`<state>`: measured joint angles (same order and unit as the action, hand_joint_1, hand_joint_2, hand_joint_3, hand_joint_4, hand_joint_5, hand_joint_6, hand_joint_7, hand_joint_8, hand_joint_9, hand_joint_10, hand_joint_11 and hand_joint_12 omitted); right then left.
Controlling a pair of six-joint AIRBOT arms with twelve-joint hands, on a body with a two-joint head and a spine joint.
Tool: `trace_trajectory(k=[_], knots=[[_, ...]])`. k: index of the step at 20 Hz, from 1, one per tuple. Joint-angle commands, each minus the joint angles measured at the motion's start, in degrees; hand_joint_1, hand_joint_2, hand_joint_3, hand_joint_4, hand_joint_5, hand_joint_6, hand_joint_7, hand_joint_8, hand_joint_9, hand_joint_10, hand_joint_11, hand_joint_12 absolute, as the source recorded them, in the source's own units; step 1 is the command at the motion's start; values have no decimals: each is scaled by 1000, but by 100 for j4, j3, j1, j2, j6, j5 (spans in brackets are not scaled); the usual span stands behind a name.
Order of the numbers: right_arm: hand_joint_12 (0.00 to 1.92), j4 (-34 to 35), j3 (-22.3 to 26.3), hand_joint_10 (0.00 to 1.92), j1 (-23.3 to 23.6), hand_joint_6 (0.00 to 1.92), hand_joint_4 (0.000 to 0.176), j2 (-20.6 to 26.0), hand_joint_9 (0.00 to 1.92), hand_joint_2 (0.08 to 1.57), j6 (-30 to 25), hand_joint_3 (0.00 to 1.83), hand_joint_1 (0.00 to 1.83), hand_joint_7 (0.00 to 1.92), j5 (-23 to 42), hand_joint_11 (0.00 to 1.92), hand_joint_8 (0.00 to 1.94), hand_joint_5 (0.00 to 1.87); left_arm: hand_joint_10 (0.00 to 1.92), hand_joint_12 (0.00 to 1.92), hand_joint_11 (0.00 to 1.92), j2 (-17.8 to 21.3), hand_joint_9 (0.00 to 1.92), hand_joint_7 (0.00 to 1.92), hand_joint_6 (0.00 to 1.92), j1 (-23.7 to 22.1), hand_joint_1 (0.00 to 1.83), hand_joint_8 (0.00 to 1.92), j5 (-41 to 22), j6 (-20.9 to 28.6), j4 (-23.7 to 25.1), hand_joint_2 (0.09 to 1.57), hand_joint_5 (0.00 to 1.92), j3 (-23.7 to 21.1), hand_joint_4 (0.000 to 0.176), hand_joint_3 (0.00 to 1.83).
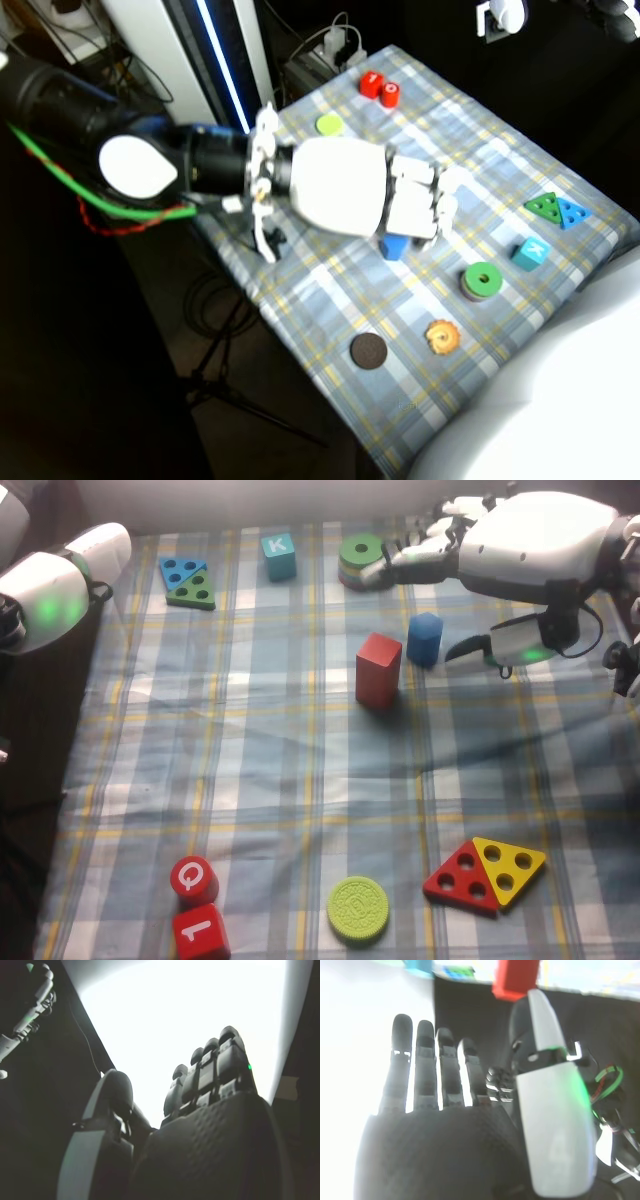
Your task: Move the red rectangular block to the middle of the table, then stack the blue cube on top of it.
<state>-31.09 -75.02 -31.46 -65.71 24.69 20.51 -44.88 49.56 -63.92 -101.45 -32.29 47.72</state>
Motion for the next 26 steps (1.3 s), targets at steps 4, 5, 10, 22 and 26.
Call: trace_trajectory(k=[4, 5, 10, 22, 26], knots=[[1707, 228, -112, 984, -34, 484, 0, -76, 195, 1091, -1, 0, 1053, 337, 404, 0, 619, 219, 0, 0, 0, -11, 0, 0, 0, -20, 566, 0, -719, 119, 164, 1480, 0, 11, 100, 0], [1753, 242, -134, 1045, -38, 474, 0, -100, 171, 1098, -1, 1, 1054, 289, 382, 0, 742, 213, 0, 0, 0, -11, 0, 0, 0, -15, 565, 0, -725, 132, 161, 1480, 0, 12, 106, 0], [1688, 256, -286, 879, -41, 98, 0, -273, 279, 1096, -1, 0, 1075, 448, 280, 112, 207, 449, 0, 0, 0, -12, 0, 0, 0, 30, 555, 0, -756, 169, 153, 1485, 0, 12, 121, 0], [1852, 264, -496, 1372, -41, 1086, 0, -490, 295, 1237, -1, 0, 1118, 729, 69, 0, 1282, 689, 0, 0, 0, -14, 0, 0, 0, 40, 513, 0, -767, 194, 154, 1490, 0, 13, 121, 2], [1788, 267, -469, 1324, -39, 1406, 29, -507, 451, 1258, -1, 6, 1130, 736, 127, 0, 1414, 703, 0, 0, 0, -15, 0, 0, 0, 45, 519, 0, -769, 194, 154, 1490, 0, 13, 120, 2]])
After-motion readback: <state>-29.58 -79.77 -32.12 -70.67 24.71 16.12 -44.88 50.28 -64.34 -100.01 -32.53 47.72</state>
